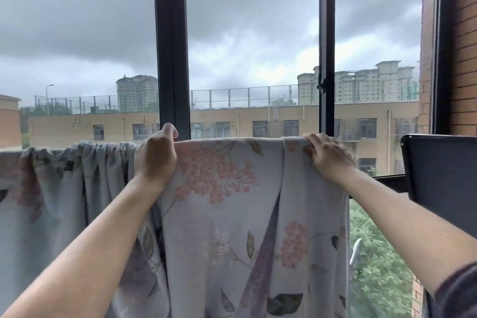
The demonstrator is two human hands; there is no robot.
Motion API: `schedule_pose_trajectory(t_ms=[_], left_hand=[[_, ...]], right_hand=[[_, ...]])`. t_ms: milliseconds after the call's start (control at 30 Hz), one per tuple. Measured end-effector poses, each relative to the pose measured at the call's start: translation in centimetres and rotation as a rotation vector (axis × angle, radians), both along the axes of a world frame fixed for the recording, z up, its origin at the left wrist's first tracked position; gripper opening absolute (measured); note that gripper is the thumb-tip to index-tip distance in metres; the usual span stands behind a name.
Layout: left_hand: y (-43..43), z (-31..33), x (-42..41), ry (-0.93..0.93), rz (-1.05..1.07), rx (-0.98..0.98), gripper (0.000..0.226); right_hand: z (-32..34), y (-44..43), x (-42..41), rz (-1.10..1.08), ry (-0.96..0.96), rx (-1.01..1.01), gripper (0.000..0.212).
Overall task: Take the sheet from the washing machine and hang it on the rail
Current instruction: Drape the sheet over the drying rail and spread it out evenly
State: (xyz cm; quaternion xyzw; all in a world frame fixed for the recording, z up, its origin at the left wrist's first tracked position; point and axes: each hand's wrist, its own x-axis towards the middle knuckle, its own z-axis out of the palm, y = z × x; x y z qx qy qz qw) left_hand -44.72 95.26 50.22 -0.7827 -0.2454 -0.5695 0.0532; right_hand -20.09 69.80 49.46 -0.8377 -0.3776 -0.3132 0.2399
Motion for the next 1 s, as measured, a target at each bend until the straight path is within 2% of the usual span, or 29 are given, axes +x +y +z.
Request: schedule_pose_trajectory(t_ms=[167, 367, 600, 733, 900, 1000], left_hand=[[-2.0, -0.7, 2.0, 0.103, -0.030, 0.075, 0.022], [-4.0, -0.6, 5.0, 0.269, -0.099, 0.136, 0.037], [-4.7, -0.1, 6.0, 0.085, -0.307, 0.120, 0.014], [-3.8, 0.4, 4.5, 0.083, -0.199, 0.086, 0.020], [-1.9, 1.0, 1.2, -0.094, -0.099, -0.045, 0.017], [-0.8, 1.9, 1.0, -0.122, -0.013, -0.132, 0.016]], right_hand=[[0.1, 0.1, -0.1, -0.003, 0.005, 0.030, 0.031], [0.8, -0.9, 0.5, 0.048, -0.029, 0.101, 0.028], [1.4, -1.1, 0.8, -0.041, -0.070, 0.104, 0.036], [1.5, -0.8, 0.3, -0.078, -0.090, 0.094, 0.034], [1.6, -0.1, -0.2, -0.113, -0.131, 0.067, 0.029], [1.7, 0.3, -0.5, -0.096, -0.170, 0.059, 0.029]])
